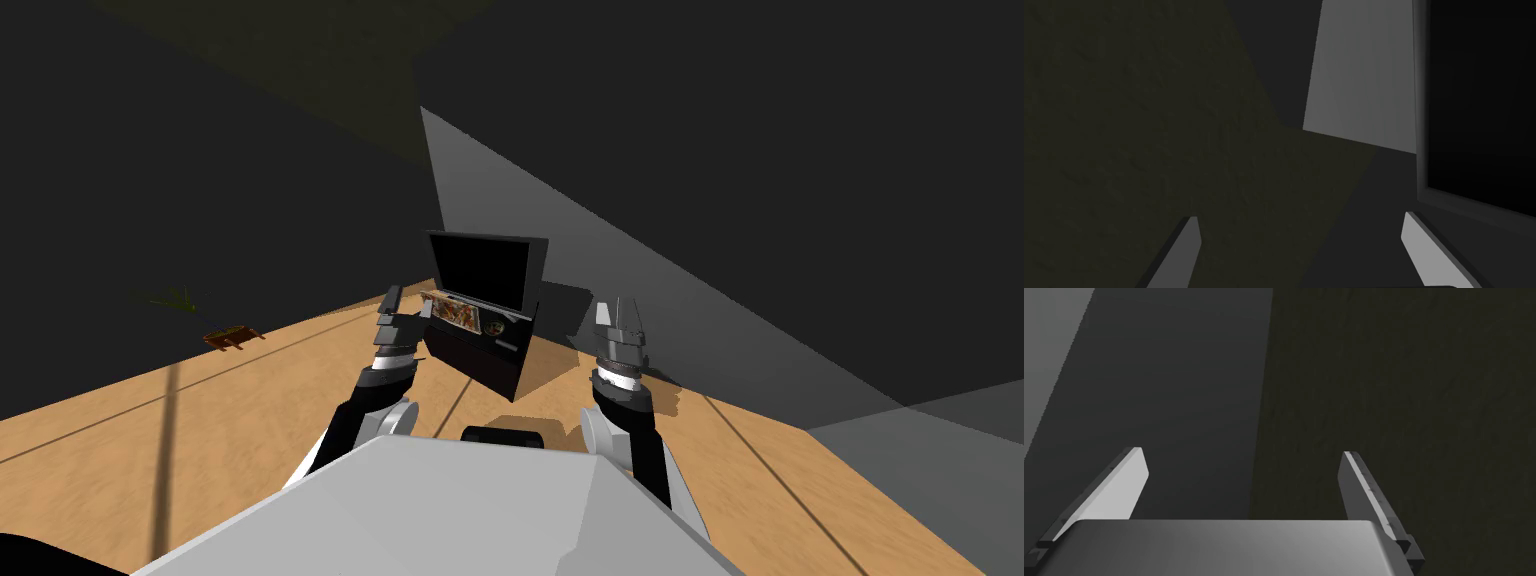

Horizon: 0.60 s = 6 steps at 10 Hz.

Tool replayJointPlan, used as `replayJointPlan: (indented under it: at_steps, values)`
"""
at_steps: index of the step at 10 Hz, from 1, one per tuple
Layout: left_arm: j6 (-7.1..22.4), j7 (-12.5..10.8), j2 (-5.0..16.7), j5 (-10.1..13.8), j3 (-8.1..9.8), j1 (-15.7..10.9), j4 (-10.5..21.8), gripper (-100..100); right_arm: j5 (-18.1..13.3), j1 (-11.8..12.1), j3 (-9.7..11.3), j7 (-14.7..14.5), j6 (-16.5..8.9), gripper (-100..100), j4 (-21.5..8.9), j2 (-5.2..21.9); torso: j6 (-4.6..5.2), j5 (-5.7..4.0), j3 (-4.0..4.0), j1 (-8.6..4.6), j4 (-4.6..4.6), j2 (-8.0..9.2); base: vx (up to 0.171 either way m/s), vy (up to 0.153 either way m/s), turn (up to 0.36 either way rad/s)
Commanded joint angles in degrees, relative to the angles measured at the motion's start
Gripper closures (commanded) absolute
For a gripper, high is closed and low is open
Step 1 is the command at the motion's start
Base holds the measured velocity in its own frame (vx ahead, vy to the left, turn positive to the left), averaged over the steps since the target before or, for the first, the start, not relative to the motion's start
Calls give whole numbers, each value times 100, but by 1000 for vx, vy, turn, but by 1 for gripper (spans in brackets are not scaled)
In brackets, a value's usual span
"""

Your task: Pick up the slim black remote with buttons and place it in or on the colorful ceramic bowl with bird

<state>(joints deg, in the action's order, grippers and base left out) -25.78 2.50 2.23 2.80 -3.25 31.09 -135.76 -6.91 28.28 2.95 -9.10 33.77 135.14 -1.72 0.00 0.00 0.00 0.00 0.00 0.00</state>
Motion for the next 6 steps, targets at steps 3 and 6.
replayJointPlan:
  at_steps: [3, 6]
  values:
    - [281, 47, 394, 295, 201, 28, 344, -100, 0, 0, 1, 0, 0, 0, 0, -1, 0, -5, 2, -25, 1, 4, -10, -65, 27]
    - [645, 111, 710, 639, 413, 39, 763, -100, 0, 0, 1, 0, 0, 0, 0, -1, 0, -9, 3, -40, 1, 5, -7, -108, 29]
